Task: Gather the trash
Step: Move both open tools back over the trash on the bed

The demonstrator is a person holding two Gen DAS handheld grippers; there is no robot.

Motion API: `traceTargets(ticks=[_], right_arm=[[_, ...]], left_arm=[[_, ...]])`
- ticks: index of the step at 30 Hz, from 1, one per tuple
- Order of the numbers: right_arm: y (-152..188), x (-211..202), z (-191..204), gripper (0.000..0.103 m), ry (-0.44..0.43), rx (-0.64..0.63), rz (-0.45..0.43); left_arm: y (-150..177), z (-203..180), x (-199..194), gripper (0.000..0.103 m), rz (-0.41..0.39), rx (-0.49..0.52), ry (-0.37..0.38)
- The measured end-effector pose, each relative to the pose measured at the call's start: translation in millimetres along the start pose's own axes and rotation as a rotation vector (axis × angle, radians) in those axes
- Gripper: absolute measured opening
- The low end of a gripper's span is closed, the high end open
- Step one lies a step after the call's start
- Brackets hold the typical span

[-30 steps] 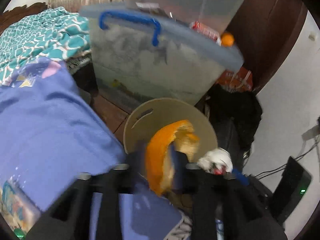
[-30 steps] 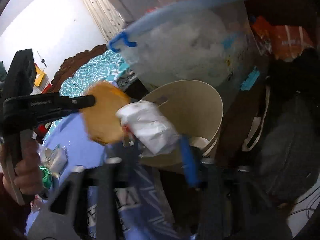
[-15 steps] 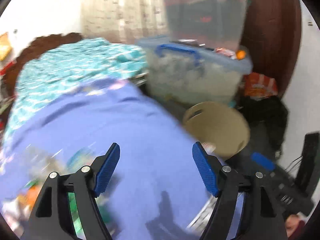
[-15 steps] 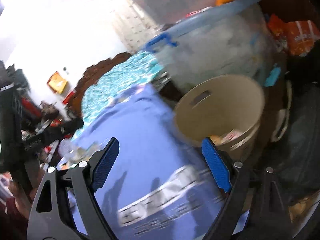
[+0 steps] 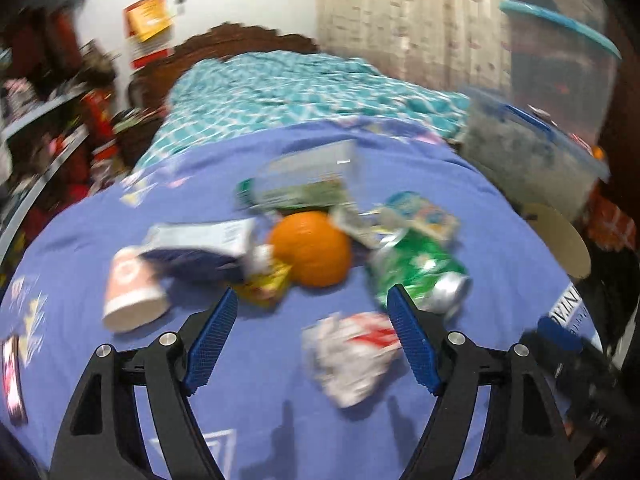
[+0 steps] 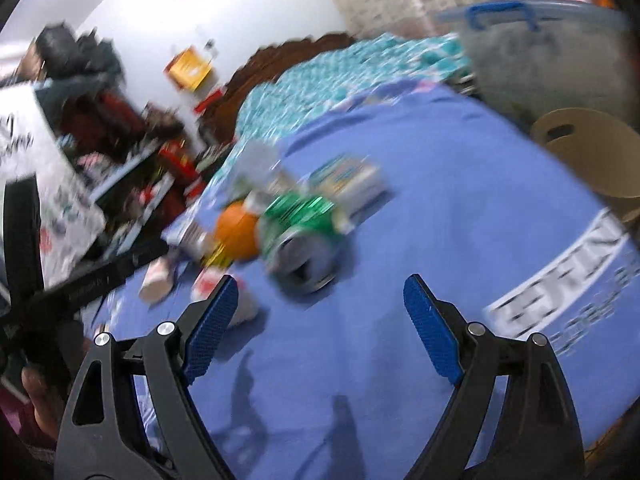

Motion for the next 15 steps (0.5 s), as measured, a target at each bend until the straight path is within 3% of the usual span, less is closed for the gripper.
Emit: traceTargets(ticks=[6,15], right_arm=[[22,27,29,0.085,0.017,-0.059,0.095],[31,40,41,0.086,0.057,-0.085,0.155]], left_arm=[[14,39,-3,0.078,-0.013,-0.055,-0.025],[25,69,14,0.079,0.035,-0.122,0.000]])
Point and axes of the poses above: each gripper's, at about its wrist camera, not at the fingertips, and x roughly the way its jaws point, z to its left, y to its underside, the point moved 8 cm from there along x, roughly the way its jaws point, and after that the axes turned 12 degrees about z, right-handed, at the moved point
